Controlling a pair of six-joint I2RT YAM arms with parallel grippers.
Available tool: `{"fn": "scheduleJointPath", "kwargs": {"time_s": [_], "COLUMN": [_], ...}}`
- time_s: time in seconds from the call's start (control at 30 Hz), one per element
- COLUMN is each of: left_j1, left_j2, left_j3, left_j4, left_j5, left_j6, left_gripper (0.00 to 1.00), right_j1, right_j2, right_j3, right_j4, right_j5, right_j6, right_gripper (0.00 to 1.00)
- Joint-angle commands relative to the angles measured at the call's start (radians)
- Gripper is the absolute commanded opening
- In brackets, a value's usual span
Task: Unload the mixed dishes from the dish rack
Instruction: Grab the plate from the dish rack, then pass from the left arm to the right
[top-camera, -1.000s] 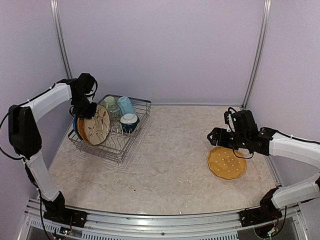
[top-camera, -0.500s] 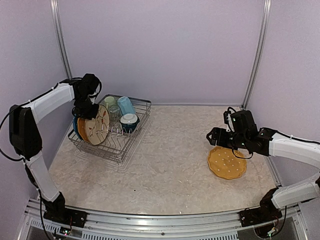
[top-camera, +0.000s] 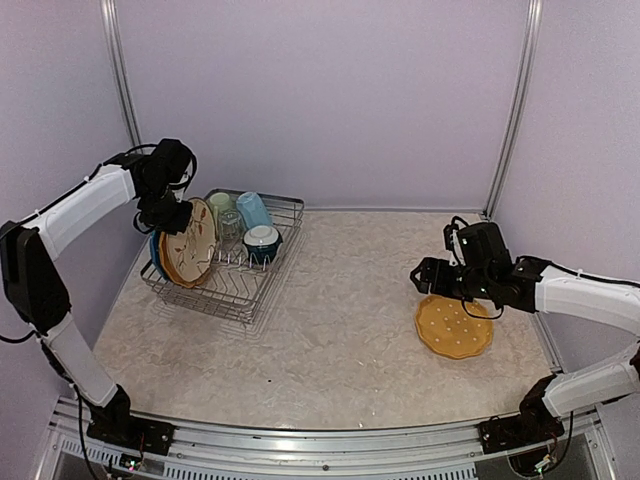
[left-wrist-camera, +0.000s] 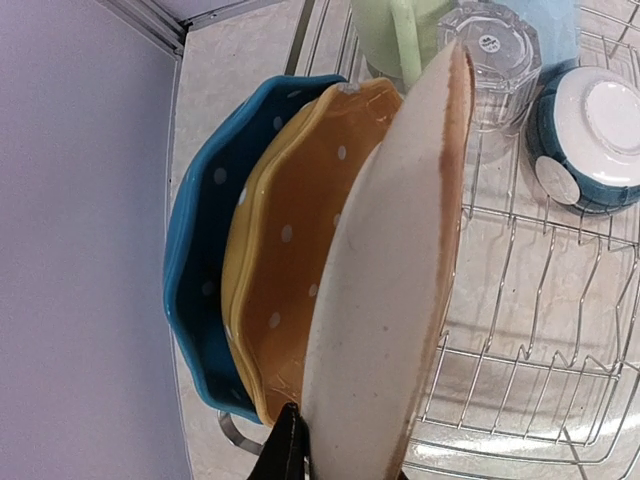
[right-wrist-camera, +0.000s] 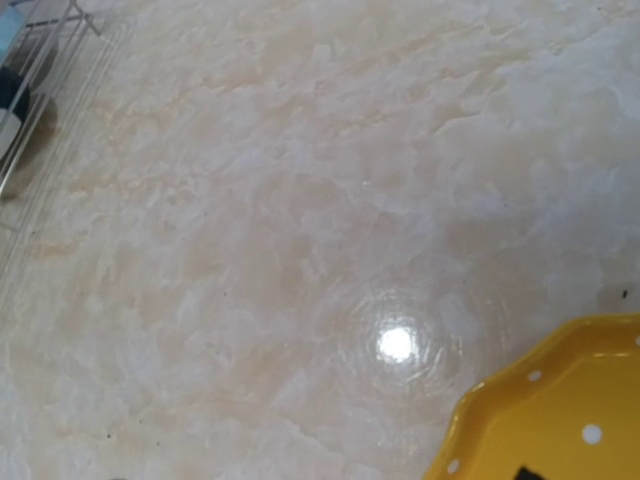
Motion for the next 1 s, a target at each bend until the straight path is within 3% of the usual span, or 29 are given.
{"fn": "scheduleJointPath", "kwargs": {"time_s": [0.0,0.57,0.8,0.97], "left_j1": [-0.027,-0.023,-0.004,0.041], "left_j2": [-0.081,-0.228,-0.305,-0.336], "left_j3": [0.009,-0.017,-0.058,-0.088], "left_j4": [0.110,0.160,0.224,0.286], "left_j5": [0.048,0.148,0.301,0.540], "left_j6": [-0.052,-0.105,-0.137,-0.202], "left_gripper": [0.00,0.00,0.00,0.00], "right_j1": [0.024,0.056,0.088,0.114], "right_j2": [0.025,0.131,0.184,0.231], "right_j3": [0.031,0.081,0.120,0.150], "right_j4": [0.002,0.013,0.052,0.104], "right_j5": [0.017,0.017,0.002,-0.033], "right_j6": [0.009,0.007,0.011,0.019], "right_gripper": [0.80,0.82,0.82,0.82]}}
